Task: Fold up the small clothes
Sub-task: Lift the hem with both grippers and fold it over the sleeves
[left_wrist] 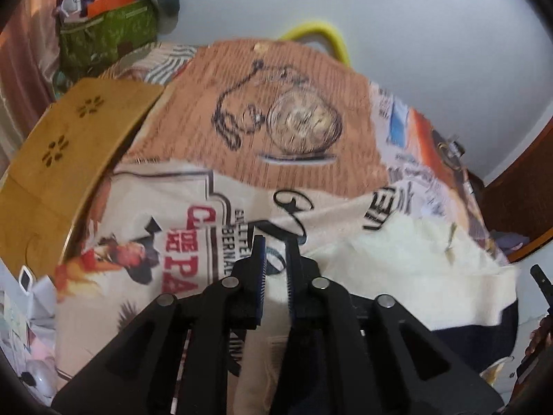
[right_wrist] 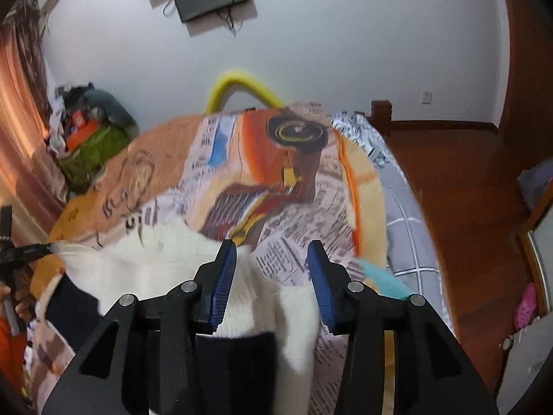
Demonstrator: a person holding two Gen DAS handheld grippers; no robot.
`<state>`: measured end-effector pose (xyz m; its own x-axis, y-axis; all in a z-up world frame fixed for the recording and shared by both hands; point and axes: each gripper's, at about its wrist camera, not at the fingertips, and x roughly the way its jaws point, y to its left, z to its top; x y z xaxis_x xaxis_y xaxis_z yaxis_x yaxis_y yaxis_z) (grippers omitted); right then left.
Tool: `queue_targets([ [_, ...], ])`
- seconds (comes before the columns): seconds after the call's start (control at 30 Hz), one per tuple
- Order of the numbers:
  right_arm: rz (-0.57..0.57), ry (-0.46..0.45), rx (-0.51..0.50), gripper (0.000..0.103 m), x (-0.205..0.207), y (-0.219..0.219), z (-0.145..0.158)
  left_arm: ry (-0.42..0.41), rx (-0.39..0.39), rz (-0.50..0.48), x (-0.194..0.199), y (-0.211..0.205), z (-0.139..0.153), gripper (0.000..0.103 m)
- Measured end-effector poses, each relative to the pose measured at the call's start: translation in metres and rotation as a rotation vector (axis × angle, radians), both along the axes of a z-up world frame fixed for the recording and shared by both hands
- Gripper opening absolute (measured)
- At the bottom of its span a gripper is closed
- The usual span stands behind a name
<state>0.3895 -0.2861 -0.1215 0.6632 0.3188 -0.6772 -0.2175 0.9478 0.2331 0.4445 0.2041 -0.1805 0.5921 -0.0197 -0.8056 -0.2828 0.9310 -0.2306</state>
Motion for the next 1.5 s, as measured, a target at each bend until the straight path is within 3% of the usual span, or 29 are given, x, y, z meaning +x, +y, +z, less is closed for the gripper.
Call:
queue_targets([
  [0.07, 0.009, -0.005, -0.007, 0.039, -0.005, -0.004, 0.006, -0.010, 0.019, -0.007, -0.003, 0.000, 0.006, 0.027],
  [0.13, 0.027, -0.006, -0.027, 0.041, -0.012, -0.004, 0.007, -0.011, 0.041, -0.016, -0.005, -0.003, 0.007, 0.047],
  [0.2, 0.051, 0.009, -0.044, 0.043, -0.015, -0.001, 0.002, 0.005, 0.037, -0.039, -0.006, -0.007, 0.000, 0.049],
  [0.43, 0.119, 0.099, -0.097, 0.043, -0.006, 0.023, -0.034, 0.131, -0.047, -0.116, 0.013, -0.030, -0.050, 0.049],
  [0.57, 0.115, 0.107, -0.098, 0.043, -0.002, 0.029, -0.049, 0.181, -0.003, -0.144, 0.027, -0.047, -0.070, 0.049],
  [0.6, 0.114, 0.097, -0.094, 0.043, -0.001, 0.030, -0.051, 0.181, 0.010, -0.154, 0.029, -0.051, -0.071, 0.045],
  [0.63, 0.117, 0.095, -0.096, 0.042, 0.000, 0.031, -0.052, 0.171, 0.025, -0.168, 0.030, -0.055, -0.070, 0.024],
  [0.67, 0.126, 0.094, -0.102, 0.032, 0.000, 0.033, -0.052, 0.157, 0.036, -0.185, 0.030, -0.059, -0.069, 0.011],
  [0.7, 0.141, 0.091, -0.108, 0.025, 0.001, 0.036, -0.052, 0.148, 0.052, -0.191, 0.030, -0.062, -0.067, 0.009],
  [0.73, 0.148, 0.090, -0.118, 0.013, 0.001, 0.038, -0.051, 0.123, 0.087, -0.186, 0.028, -0.066, -0.062, 0.009],
  [0.77, 0.149, 0.084, -0.132, 0.011, 0.000, 0.041, -0.050, 0.104, 0.107, -0.190, 0.026, -0.067, -0.059, 0.008],
  [0.87, 0.154, 0.009, -0.164, 0.009, -0.007, 0.046, -0.042, 0.022, 0.169, -0.158, 0.014, -0.065, -0.042, 0.008],
  [0.97, 0.109, -0.049, -0.168, 0.008, -0.010, 0.040, -0.033, 0.005, 0.186, -0.100, 0.011, -0.052, -0.033, 0.008],
  [1.1, 0.048, -0.006, -0.201, 0.008, 0.003, 0.033, -0.042, 0.065, 0.196, -0.053, 0.018, -0.042, -0.046, 0.008],
  [1.2, 0.042, 0.051, -0.251, 0.009, 0.007, 0.037, -0.060, 0.161, 0.194, -0.053, 0.021, -0.046, -0.074, 0.008],
  [1.3, 0.061, 0.039, -0.284, 0.010, 0.001, 0.043, -0.054, 0.161, 0.249, -0.088, 0.017, -0.056, -0.076, 0.009],
  [1.4, 0.075, 0.028, -0.309, 0.016, -0.007, 0.046, -0.039, 0.141, 0.233, -0.109, 0.010, -0.059, -0.062, 0.012],
  [1.47, 0.079, -0.005, -0.327, 0.031, -0.015, 0.048, -0.028, 0.117, 0.220, -0.112, 0.005, -0.062, -0.047, 0.018],
  [1.5, 0.083, -0.028, -0.324, 0.036, -0.019, 0.050, -0.020, 0.101, 0.205, -0.117, 0.003, -0.064, -0.039, 0.028],
])
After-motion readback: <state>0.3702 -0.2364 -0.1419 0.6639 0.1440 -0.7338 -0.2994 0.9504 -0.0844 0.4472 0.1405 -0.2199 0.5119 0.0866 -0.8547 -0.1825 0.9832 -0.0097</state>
